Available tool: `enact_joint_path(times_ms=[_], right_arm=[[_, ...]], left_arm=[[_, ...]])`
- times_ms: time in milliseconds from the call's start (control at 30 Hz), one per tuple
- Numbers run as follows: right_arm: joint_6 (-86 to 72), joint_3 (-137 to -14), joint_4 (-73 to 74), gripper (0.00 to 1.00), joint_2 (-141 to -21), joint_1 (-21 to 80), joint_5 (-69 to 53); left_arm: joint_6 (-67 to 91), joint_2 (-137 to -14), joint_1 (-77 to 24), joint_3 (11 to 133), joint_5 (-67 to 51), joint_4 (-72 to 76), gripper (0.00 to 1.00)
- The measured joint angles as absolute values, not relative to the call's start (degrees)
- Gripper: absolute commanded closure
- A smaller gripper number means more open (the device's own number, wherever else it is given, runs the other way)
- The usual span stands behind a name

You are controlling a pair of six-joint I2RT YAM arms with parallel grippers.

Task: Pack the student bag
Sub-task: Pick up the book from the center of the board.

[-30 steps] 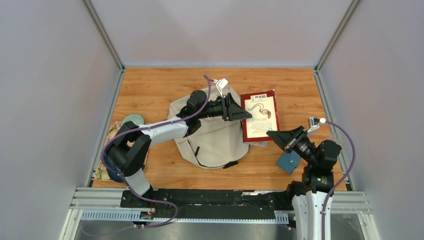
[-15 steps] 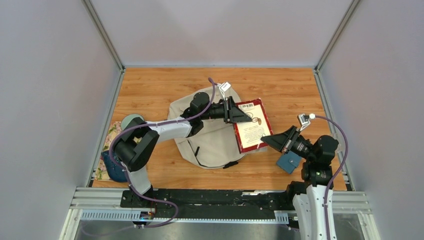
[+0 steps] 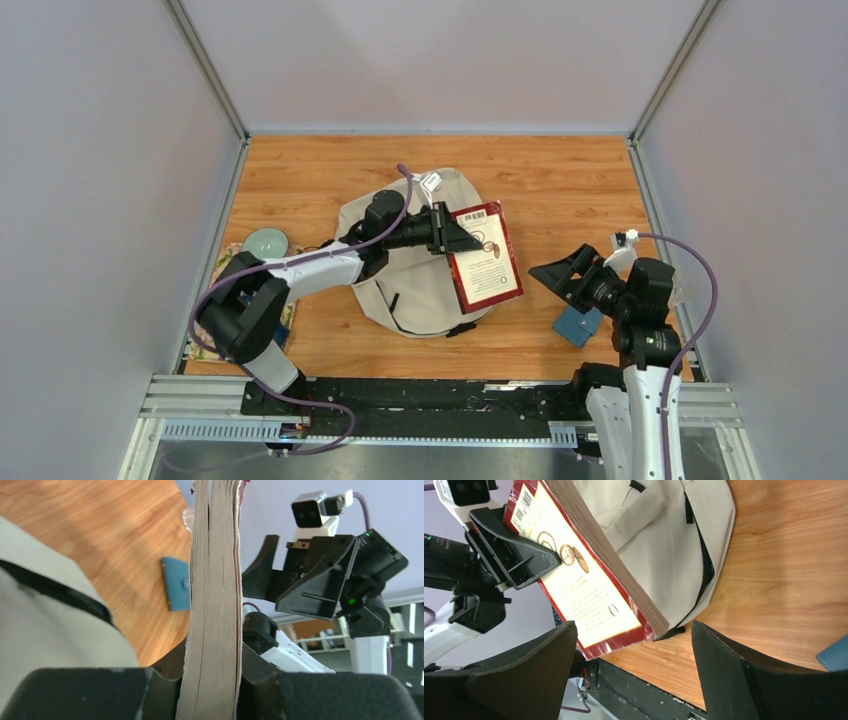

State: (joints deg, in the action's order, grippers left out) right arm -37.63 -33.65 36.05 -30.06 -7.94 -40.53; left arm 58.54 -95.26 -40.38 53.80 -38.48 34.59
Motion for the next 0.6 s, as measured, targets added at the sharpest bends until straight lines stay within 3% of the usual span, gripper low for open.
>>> enact_joint_path(times_ms=[267, 600], right_arm=[[-47.3, -22.2, 30.5, 0.13, -18.0, -7.6, -44.3], [-59.5, -17.5, 22.7, 0.13, -10.9, -1.3, -43.9]], left_arm=[[53.1, -80.4, -38.5, 46.8, -27.1, 30.1, 1.0], [59.3, -78.1, -39.0, 37.3, -20.1, 42.6, 1.0]])
